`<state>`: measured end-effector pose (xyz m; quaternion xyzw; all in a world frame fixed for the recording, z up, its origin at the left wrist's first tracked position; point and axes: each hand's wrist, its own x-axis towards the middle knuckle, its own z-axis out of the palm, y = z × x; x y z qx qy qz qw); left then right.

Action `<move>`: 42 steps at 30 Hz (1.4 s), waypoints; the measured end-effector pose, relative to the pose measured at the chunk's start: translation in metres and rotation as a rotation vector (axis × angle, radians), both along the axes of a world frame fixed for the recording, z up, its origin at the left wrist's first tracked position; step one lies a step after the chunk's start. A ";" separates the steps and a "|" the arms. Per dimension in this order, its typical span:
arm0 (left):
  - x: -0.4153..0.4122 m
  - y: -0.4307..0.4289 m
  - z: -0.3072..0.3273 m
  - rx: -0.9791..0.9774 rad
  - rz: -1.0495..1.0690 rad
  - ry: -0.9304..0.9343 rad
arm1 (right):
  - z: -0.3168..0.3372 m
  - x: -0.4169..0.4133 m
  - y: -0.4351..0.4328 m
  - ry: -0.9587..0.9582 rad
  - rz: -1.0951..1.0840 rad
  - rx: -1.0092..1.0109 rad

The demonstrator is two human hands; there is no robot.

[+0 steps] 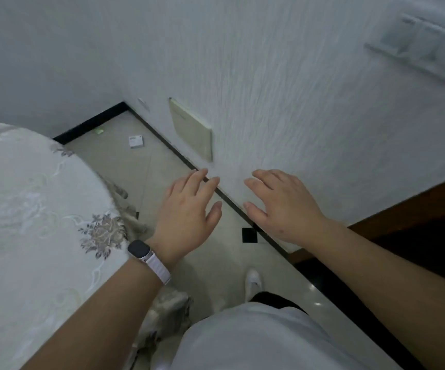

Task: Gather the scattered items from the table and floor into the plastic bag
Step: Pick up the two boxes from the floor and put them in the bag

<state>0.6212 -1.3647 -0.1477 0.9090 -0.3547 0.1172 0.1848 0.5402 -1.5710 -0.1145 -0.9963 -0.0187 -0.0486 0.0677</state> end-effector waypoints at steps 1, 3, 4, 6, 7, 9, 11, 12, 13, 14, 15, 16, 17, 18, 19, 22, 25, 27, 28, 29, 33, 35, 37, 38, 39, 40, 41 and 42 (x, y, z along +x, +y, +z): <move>0.014 0.000 -0.002 -0.006 0.023 0.008 | -0.002 0.018 -0.001 0.008 0.020 0.007; 0.042 -0.002 -0.007 -0.014 0.060 0.022 | -0.006 0.057 -0.001 0.003 0.059 0.029; 0.056 -0.003 -0.008 -0.011 0.072 0.020 | -0.009 0.078 -0.001 -0.007 0.079 0.041; 0.089 -0.007 -0.010 0.003 0.105 0.008 | -0.014 0.122 -0.003 -0.022 0.126 0.053; 0.106 -0.008 -0.010 0.016 0.131 0.009 | -0.015 0.144 -0.004 -0.021 0.152 0.054; 0.141 -0.011 -0.007 0.049 0.192 0.028 | -0.016 0.189 -0.011 -0.008 0.195 0.069; 0.173 -0.013 0.000 0.076 0.242 0.039 | -0.017 0.231 -0.018 -0.002 0.224 0.095; 0.188 -0.012 0.005 0.088 0.263 0.035 | -0.018 0.251 -0.020 -0.003 0.234 0.108; 0.202 -0.011 0.009 0.103 0.283 0.025 | -0.019 0.271 -0.022 -0.004 0.245 0.115; 0.216 -0.009 0.014 0.119 0.306 0.014 | -0.020 0.290 -0.022 -0.009 0.265 0.118; 0.230 -0.006 0.018 0.131 0.335 0.017 | -0.021 0.310 -0.020 -0.008 0.286 0.122; 0.243 -0.003 0.021 0.140 0.368 0.028 | -0.022 0.329 -0.016 -0.001 0.304 0.126; 0.254 0.001 0.024 0.146 0.396 0.038 | -0.021 0.346 -0.011 0.006 0.321 0.129; 0.264 0.005 0.025 0.152 0.417 0.051 | -0.020 0.360 -0.006 0.011 0.338 0.132; 0.273 0.010 0.025 0.159 0.435 0.060 | -0.021 0.373 0.000 0.018 0.354 0.135; 0.302 0.028 0.023 0.195 0.490 0.075 | -0.026 0.409 0.015 0.013 0.412 0.118; 0.337 0.051 0.013 0.190 0.549 0.089 | -0.033 0.453 0.026 0.020 0.449 0.098; 0.363 0.067 0.004 0.171 0.572 0.093 | -0.038 0.486 0.037 0.029 0.464 0.077; 0.378 0.076 -0.002 0.163 0.577 0.097 | -0.040 0.504 0.044 0.031 0.471 0.066; 0.394 0.084 -0.008 0.158 0.580 0.103 | -0.041 0.523 0.051 0.032 0.481 0.053; 0.471 0.117 -0.029 0.106 0.599 0.138 | -0.043 0.596 0.082 0.051 0.482 -0.008; 0.512 0.132 -0.032 0.063 0.597 0.167 | -0.040 0.633 0.097 0.077 0.471 -0.042; 0.551 0.148 -0.031 0.040 0.588 0.168 | -0.035 0.669 0.109 0.084 0.478 -0.067; 0.569 0.156 -0.030 0.035 0.582 0.165 | -0.032 0.685 0.115 0.084 0.474 -0.080; 0.586 0.164 -0.028 0.035 0.575 0.165 | -0.028 0.701 0.120 0.082 0.462 -0.094; 0.602 0.172 -0.026 0.038 0.568 0.162 | -0.026 0.717 0.126 0.075 0.454 -0.105; 0.618 0.179 -0.025 0.038 0.566 0.160 | -0.024 0.732 0.132 0.075 0.450 -0.106; 0.633 0.186 -0.024 0.037 0.568 0.157 | -0.024 0.747 0.138 0.082 0.446 -0.100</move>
